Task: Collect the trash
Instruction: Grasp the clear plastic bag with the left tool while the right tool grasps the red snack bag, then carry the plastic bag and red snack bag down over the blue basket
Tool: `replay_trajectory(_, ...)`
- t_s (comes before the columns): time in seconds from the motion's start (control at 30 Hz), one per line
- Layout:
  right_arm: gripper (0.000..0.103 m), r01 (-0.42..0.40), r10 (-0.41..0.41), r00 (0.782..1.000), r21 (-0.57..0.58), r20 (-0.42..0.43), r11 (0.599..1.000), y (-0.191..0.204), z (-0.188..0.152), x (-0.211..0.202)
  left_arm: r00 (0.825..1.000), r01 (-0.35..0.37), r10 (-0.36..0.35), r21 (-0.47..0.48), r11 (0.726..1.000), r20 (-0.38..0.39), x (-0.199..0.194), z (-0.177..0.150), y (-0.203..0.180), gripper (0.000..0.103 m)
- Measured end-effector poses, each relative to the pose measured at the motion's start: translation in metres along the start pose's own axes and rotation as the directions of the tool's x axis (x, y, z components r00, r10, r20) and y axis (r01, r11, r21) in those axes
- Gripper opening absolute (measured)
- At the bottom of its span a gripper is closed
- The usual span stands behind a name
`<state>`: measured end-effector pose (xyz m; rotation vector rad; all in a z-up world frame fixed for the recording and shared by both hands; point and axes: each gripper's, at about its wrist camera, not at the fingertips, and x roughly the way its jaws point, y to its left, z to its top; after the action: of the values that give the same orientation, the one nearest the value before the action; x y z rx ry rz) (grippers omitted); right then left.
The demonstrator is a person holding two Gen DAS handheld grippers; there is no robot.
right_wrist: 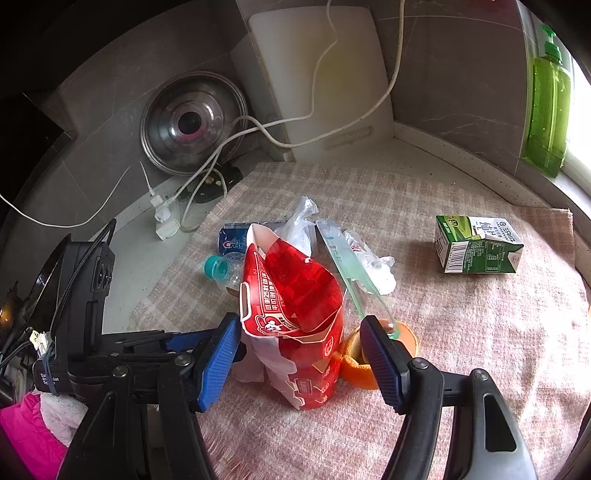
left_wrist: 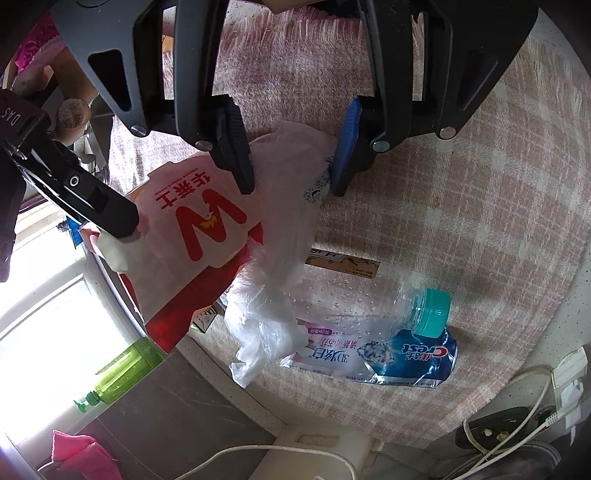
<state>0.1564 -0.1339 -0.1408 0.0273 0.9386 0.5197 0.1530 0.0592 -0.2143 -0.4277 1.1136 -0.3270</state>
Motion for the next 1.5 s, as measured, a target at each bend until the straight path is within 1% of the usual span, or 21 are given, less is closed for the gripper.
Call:
replay_trajectory(0.07,0.070,0.014,-0.014,1.000,-0.014,-0.007,1.000,0.003,0.001,0.002,1.000,0.008,-0.008,0.002,1.000,-0.003,0.002,0.000,0.001,0.031)
replay_trajectory(0.1,0.067,0.018,-0.018,1.000,-0.022,-0.008,1.000,0.004,0.001,0.002,1.000,0.009,-0.009,0.002,1.000,-0.005,0.002,0.000,0.001,0.028)
replay_trajectory(0.13,0.060,0.020,-0.020,1.000,-0.030,-0.014,0.999,0.006,0.001,0.003,1.000,0.007,-0.007,0.001,1.000,-0.007,0.003,0.001,0.001,0.021)
replay_trajectory(0.23,0.055,0.045,-0.045,0.999,-0.050,-0.014,0.998,0.009,0.002,0.002,1.000,0.017,-0.017,0.002,1.000,0.005,0.000,0.000,0.004,0.012)
replay_trajectory(0.27,0.055,0.050,-0.051,0.999,-0.053,-0.013,0.997,0.009,0.002,0.001,1.000,0.018,-0.018,0.005,1.000,0.011,-0.001,0.000,0.004,0.005)
replay_trajectory(0.5,0.052,0.067,-0.067,0.998,-0.056,0.014,0.996,0.013,-0.001,-0.008,0.999,0.039,-0.040,0.047,0.998,0.029,-0.014,-0.004,0.001,0.005)
replay_trajectory(0.53,0.052,0.068,-0.067,0.998,-0.052,0.016,0.996,0.012,-0.002,-0.009,0.999,0.033,-0.034,0.045,0.998,0.023,-0.014,-0.005,0.000,0.008)
replay_trajectory(0.57,0.052,0.067,-0.067,0.998,-0.046,0.017,0.997,0.011,-0.003,-0.010,1.000,0.021,-0.021,0.034,0.999,0.011,-0.011,-0.004,0.000,0.024)
replay_trajectory(0.6,0.052,0.065,-0.064,0.998,-0.041,0.019,0.997,0.011,-0.004,-0.011,1.000,0.019,-0.019,0.024,1.000,-0.003,-0.011,-0.005,-0.003,0.034)
replay_trajectory(0.63,0.052,0.063,-0.062,0.998,-0.039,0.021,0.997,0.011,-0.005,-0.013,1.000,0.019,-0.019,0.024,1.000,-0.004,-0.009,-0.005,-0.004,0.048)
replay_trajectory(0.67,0.052,0.065,-0.064,0.998,-0.040,0.024,0.997,0.011,-0.006,-0.014,1.000,0.005,-0.005,0.028,1.000,0.000,-0.008,-0.005,-0.005,0.048)
replay_trajectory(0.73,0.052,0.071,-0.070,0.997,-0.042,0.028,0.997,0.011,-0.007,-0.016,1.000,-0.007,0.008,0.045,0.999,-0.014,0.000,-0.005,-0.008,0.048)
replay_trajectory(0.77,0.052,0.075,-0.074,0.997,-0.042,0.031,0.996,0.011,-0.008,-0.017,1.000,-0.017,0.018,0.043,0.999,-0.023,0.004,-0.005,-0.009,0.043)
replay_trajectory(0.8,0.052,0.079,-0.078,0.996,-0.042,0.035,0.996,0.012,-0.008,-0.019,0.999,-0.018,0.019,0.030,0.999,-0.029,0.008,-0.005,-0.008,0.033)
replay_trajectory(0.83,0.052,0.081,-0.080,0.996,-0.041,0.039,0.996,0.012,-0.009,-0.021,0.999,-0.016,0.017,0.015,1.000,-0.037,0.011,-0.004,-0.006,0.021)
replay_trajectory(0.9,0.052,0.088,-0.086,0.995,-0.041,0.051,0.995,0.012,-0.010,-0.028,1.000,0.001,-0.001,0.000,1.000,-0.020,0.010,-0.004,-0.005,0.017)
replay_trajectory(0.97,0.052,0.087,-0.085,0.994,-0.037,0.065,0.995,0.012,-0.010,-0.036,1.000,0.009,-0.009,0.013,1.000,0.002,0.003,-0.006,-0.008,0.014)
replay_trajectory(1.13,0.051,0.087,-0.085,0.990,-0.014,0.108,0.996,0.011,-0.017,-0.063,0.999,0.008,-0.010,0.065,0.998,0.042,-0.023,-0.012,-0.015,0.012)
replay_trajectory(1.27,0.051,0.075,-0.075,0.988,0.010,0.137,0.997,0.011,-0.029,-0.087,0.998,-0.014,0.006,0.126,0.992,0.067,-0.051,-0.027,-0.018,0.012)
replay_trajectory(1.37,0.051,0.070,-0.072,0.985,0.021,0.159,0.997,0.014,-0.041,-0.107,0.997,-0.023,0.013,0.149,0.989,0.071,-0.069,-0.044,-0.015,0.012)
replay_trajectory(1.5,0.051,0.054,-0.063,0.982,0.053,0.178,0.997,0.019,-0.060,-0.128,0.998,-0.025,0.017,0.147,0.989,0.057,-0.088,-0.066,-0.008,0.012)
